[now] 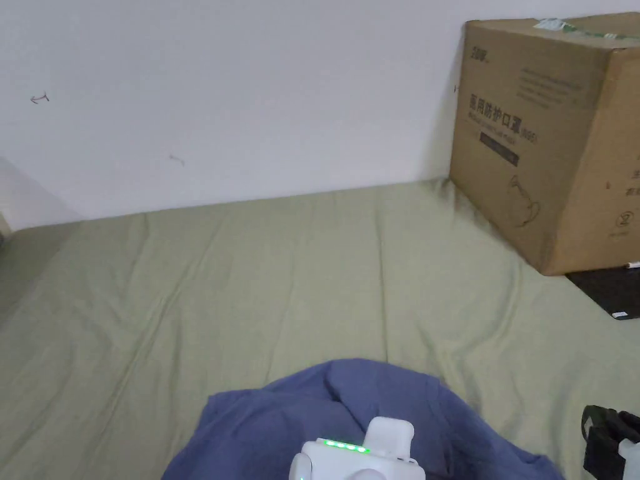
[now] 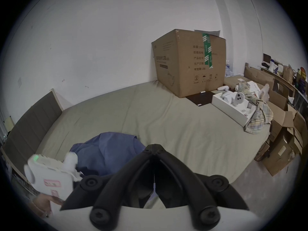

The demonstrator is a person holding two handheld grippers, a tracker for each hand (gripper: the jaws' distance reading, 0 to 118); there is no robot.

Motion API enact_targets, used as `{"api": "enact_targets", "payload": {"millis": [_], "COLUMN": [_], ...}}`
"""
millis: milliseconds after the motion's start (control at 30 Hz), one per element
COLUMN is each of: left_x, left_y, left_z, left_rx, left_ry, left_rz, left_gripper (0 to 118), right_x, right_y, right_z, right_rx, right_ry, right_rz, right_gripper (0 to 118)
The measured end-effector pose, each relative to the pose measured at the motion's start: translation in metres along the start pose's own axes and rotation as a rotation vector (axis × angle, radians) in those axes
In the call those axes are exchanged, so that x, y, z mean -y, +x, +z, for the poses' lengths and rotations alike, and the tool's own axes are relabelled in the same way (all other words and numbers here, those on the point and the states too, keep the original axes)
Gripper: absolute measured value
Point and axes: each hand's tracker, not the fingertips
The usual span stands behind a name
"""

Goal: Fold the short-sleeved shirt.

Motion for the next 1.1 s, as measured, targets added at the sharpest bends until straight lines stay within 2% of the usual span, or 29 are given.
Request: {"api": "enact_targets", "payload": {"millis": [67,100,200,233,267,333,467,700,733,767,800,833,867,900,1033,1100], "left_x": [-0.006,-0.01,-0.004,0.001,0.009,0.031,0.059,0.026,0.014,0.003,-0.008,-0.021,-0.032,-0.043,-0.076,-0.083], "left_y": [-0.009,-0.017,-0.042,-0.052,-0.06,-0.08,-0.111,-0.141,-0.151,-0.158,-0.17,-0.181,-0.193,-0.202,-0.252,-0.273], "left_z": [0.023,0.038,0.073,0.08,0.086,0.095,0.101,0.115,0.117,0.118,0.12,0.119,0.117,0.113,0.079,0.051], "left_rx": [0.001,0.006,-0.049,-0.096,-0.142,-0.209,-0.221,-0.293,-0.314,-0.328,-0.354,-0.365,-0.387,-0.428,-0.484,-0.495], "left_ry": [0.049,0.086,0.159,0.17,0.179,0.187,0.137,0.188,0.187,0.187,0.198,0.206,0.205,0.198,0.154,0.09], "left_rz": [0.03,0.052,0.127,0.144,0.157,0.174,0.293,0.252,0.253,0.256,0.265,0.267,0.261,0.255,0.262,0.28], "left_gripper": [102,87,63,25,5,0,0,0,8,26,48,84,104,112,109,101], "right_x": [0.0,0.0,0.002,0.003,0.004,0.008,0.013,0.013,0.014,0.014,0.015,0.016,0.018,0.019,0.027,0.03], "right_y": [-0.012,-0.018,-0.037,-0.044,-0.049,-0.058,-0.078,-0.096,-0.098,-0.098,-0.098,-0.098,-0.098,-0.098,-0.098,-0.098], "right_z": [-0.002,-0.002,-0.004,-0.005,-0.006,-0.011,-0.021,-0.038,-0.04,-0.044,-0.048,-0.052,-0.056,-0.061,-0.079,-0.088], "right_rx": [-0.033,-0.051,-0.095,-0.107,-0.119,-0.147,-0.178,-0.21,-0.208,-0.208,-0.21,-0.21,-0.209,-0.206,-0.199,-0.198], "right_ry": [-0.007,-0.006,-0.012,-0.016,-0.023,-0.036,-0.056,-0.079,-0.085,-0.09,-0.098,-0.106,-0.113,-0.123,-0.169,-0.19], "right_rz": [0.023,0.039,0.091,0.1,0.107,0.121,0.164,0.188,0.195,0.198,0.2,0.199,0.197,0.194,0.184,0.181], "right_gripper": [0,0,0,0,0,0,0,0,0,0,0,0,0,0,0,0]}}
